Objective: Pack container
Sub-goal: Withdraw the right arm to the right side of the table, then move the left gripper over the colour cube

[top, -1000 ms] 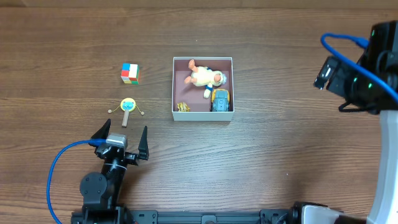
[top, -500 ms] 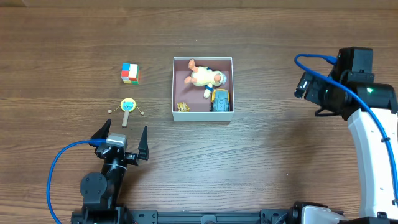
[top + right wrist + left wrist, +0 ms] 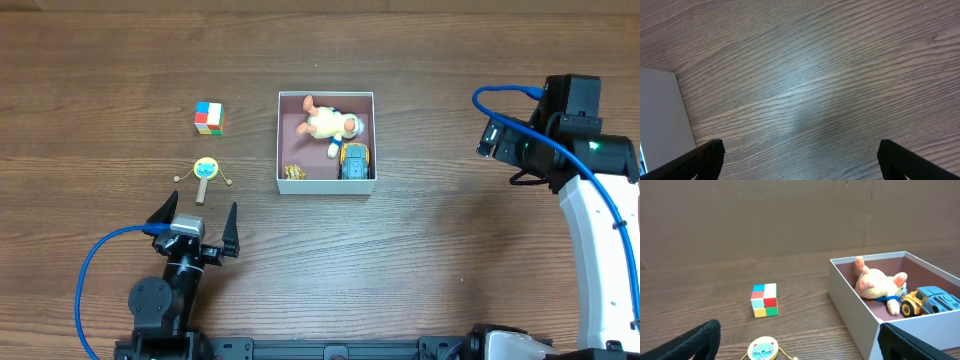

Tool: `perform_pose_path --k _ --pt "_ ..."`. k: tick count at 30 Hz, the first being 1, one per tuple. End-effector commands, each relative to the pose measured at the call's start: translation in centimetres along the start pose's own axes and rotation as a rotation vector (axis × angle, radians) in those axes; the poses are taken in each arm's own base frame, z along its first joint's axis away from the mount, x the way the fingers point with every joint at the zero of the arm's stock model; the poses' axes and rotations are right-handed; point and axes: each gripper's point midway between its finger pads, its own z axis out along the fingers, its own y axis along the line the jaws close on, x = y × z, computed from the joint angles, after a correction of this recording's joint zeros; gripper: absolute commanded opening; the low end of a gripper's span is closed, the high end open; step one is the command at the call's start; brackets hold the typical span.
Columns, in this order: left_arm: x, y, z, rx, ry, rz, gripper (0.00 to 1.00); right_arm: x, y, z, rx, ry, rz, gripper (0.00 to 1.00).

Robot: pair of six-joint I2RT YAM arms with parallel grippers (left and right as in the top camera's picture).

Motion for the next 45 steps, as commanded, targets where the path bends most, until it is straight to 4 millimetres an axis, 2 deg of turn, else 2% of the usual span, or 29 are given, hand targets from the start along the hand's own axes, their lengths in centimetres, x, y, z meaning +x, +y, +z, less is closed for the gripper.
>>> perform_pose_path --k 1,14,17,20,22,26,28,31,35,40,42,45 --pt "0.1 0.1 0.0 -0.005 -0.001 0.015 1.00 -0.3 -0.4 -0.6 0.013 -0.028 -0.006 1.00" --pt "-0.3 0.1 0.0 -0.002 -0.017 0.015 1.00 -0.3 -0.4 -0.6 0.013 -0.028 -0.006 1.00" --pt "-0.8 -1.9 -0.1 0.111 -0.038 -0.005 1.00 -0.3 -0.4 -0.6 0.013 -0.028 -0.006 1.00" --pt "-1.8 -4.0 -0.6 0.236 -0.073 0.011 1.00 -0.3 -0.4 -0.6 0.013 -0.028 -0.006 1.00" --pt "-2.7 -3.9 -0.8 0.233 -0.089 0.017 1.00 -0.3 -0.4 -0.6 0.013 -0.028 -0.006 1.00" --pt "-6.4 -3.4 -1.6 0.193 -0.118 0.032 1.00 -0.3 -0.4 -0.6 0.013 -0.028 -0.006 1.00" --pt "-7.7 -2.5 -1.9 0.140 -0.045 -0.004 1.00 -0.3 -0.4 -0.6 0.013 -0.028 -0.006 1.00" --pt "-8.4 -1.2 -2.2 0.064 0.142 -0.071 1.00 -0.3 -0.4 -0.6 0.013 -0.028 -0.006 1.00" --pt "-9.7 -1.4 -1.9 0.094 0.385 -0.104 1.00 -0.3 -0.4 -0.6 0.013 -0.028 -0.006 1.00" --pt "-11.6 -3.2 -0.1 0.227 0.461 -0.146 1.00 -0.3 -0.4 -0.6 0.013 -0.028 -0.006 1.00" --pt "-12.2 -2.6 1.0 0.213 0.466 -0.140 1.00 -0.3 -0.4 -0.6 0.013 -0.028 -0.006 1.00" --pt "-12.6 -0.8 2.3 0.118 0.566 -0.157 1.00 -0.3 -0.4 -0.6 0.013 -0.028 -0.006 1.00"
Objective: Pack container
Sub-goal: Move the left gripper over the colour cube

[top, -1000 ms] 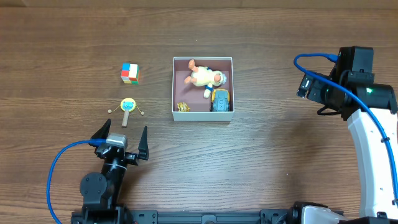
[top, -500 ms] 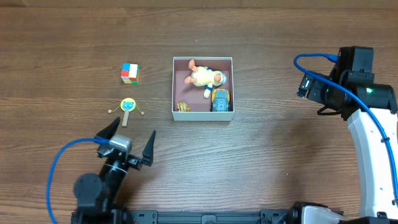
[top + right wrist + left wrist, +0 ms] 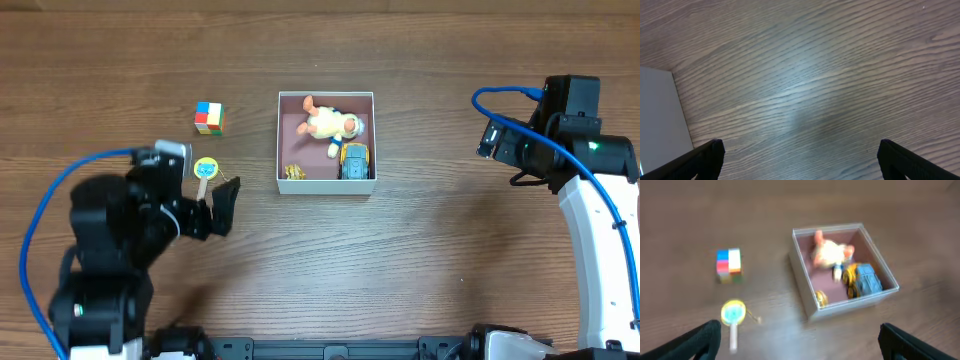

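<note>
The white box (image 3: 325, 186) stands mid-table and holds a plush doll (image 3: 328, 123), a yellow-blue toy car (image 3: 354, 159) and a small gold piece (image 3: 294, 173). A multicoloured cube (image 3: 209, 117) and a yellow cat-face rattle (image 3: 205, 171) lie to its left. My left gripper (image 3: 205, 213) hangs open above the table just near of the rattle. Its blurred wrist view looks down on the box (image 3: 850, 302), cube (image 3: 729, 265) and rattle (image 3: 733, 315). Far right of the box, my right gripper (image 3: 800, 162) stands open over bare wood.
The brown wooden table (image 3: 430, 260) stretches all round. My right arm (image 3: 560, 130) with its blue cable stands at the right edge. The left arm's blue cable loops at the lower left. A box corner (image 3: 660, 115) shows in the right wrist view.
My left arm has gone from low at the table's near edge to higher and farther forward, and its gripper now hangs open near the rattle. The right arm has barely shifted.
</note>
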Tool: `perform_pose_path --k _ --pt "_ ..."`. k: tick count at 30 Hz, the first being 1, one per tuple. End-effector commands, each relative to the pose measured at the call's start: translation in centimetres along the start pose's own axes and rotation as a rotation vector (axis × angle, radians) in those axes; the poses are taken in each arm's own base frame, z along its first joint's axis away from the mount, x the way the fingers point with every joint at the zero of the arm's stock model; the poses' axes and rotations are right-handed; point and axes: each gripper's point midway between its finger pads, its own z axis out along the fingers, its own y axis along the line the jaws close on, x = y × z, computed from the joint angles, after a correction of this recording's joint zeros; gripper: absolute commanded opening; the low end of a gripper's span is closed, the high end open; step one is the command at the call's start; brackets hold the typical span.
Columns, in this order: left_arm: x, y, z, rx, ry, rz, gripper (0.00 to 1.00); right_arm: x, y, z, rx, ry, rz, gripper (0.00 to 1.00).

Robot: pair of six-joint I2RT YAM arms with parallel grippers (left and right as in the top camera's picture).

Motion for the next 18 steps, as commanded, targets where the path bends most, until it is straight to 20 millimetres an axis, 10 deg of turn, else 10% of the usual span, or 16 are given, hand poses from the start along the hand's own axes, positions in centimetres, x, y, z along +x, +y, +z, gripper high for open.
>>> perform_pose_path --k 1,9,18 --pt "-2.7 1.8 0.3 -0.084 0.131 -0.048 1.00 -0.4 -0.2 -0.7 0.005 -0.029 0.001 1.00" --pt "-5.2 4.7 5.5 -0.121 0.414 -0.141 1.00 -0.4 -0.2 -0.7 0.005 -0.029 0.001 1.00" --pt "-1.4 7.8 13.4 -0.099 0.587 -0.105 1.00 -0.4 -0.2 -0.7 0.005 -0.029 0.001 1.00"
